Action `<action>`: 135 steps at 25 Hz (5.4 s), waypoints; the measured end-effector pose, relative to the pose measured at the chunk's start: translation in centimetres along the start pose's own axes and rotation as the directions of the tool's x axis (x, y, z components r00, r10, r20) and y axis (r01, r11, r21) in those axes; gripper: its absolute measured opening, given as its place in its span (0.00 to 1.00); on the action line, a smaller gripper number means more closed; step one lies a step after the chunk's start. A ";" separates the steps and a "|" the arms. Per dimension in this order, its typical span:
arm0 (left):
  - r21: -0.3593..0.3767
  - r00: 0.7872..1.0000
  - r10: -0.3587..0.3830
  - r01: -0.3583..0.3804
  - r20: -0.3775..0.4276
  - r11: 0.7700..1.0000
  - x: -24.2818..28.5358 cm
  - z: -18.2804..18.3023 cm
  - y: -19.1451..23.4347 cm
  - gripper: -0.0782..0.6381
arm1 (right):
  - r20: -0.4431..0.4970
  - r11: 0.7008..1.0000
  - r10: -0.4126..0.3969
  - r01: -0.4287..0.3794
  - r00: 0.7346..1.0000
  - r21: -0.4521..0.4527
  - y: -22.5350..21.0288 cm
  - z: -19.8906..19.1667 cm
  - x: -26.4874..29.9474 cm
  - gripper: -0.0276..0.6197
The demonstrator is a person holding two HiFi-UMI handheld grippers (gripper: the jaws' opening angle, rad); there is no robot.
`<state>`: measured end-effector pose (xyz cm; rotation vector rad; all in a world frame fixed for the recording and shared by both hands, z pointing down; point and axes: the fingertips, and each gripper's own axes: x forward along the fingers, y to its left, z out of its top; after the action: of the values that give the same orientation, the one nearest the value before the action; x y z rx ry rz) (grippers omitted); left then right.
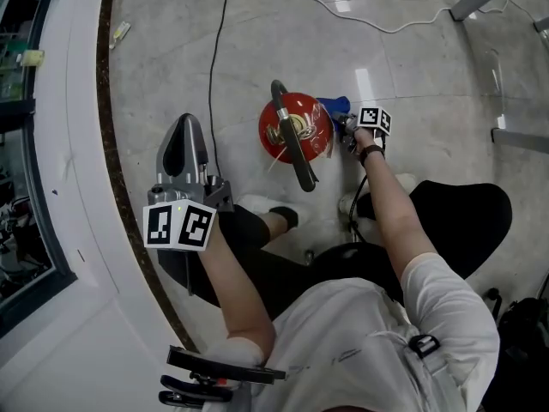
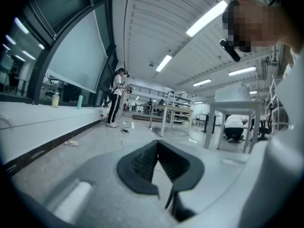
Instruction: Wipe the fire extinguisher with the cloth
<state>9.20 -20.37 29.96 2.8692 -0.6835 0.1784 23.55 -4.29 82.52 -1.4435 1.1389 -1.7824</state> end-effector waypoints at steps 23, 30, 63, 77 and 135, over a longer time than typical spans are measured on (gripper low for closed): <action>-0.043 0.994 -0.047 0.051 0.096 0.998 1.1 3.5 -0.8 0.11 | -0.469 0.785 0.371 -0.541 0.801 -0.302 32.1 -0.4 -6.7 0.14; -0.055 0.998 0.002 0.001 0.056 0.998 -0.2 1.7 1.0 0.11 | -0.363 0.973 0.195 -0.227 0.911 -0.047 13.5 0.2 2.0 0.14; -0.199 0.964 0.239 -0.213 0.119 0.957 -4.7 -0.2 13.1 0.11 | -0.654 0.733 -0.472 -0.675 -0.591 0.082 37.4 -10.8 -4.3 0.15; -0.232 0.900 0.434 -0.433 -0.051 0.871 -6.0 -8.1 15.4 0.11 | -0.071 0.345 -0.938 -0.926 -0.338 -0.151 5.5 -8.1 11.0 0.14; -0.341 0.814 0.539 -0.454 0.216 0.823 -20.7 0.2 15.1 0.11 | 0.106 0.407 -0.892 -0.884 -0.439 -0.231 8.6 -15.9 2.7 0.16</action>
<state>-16.03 -24.62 28.77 2.4049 -1.4048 -0.2809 6.86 -6.54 75.44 -0.7603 -1.1742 0.6070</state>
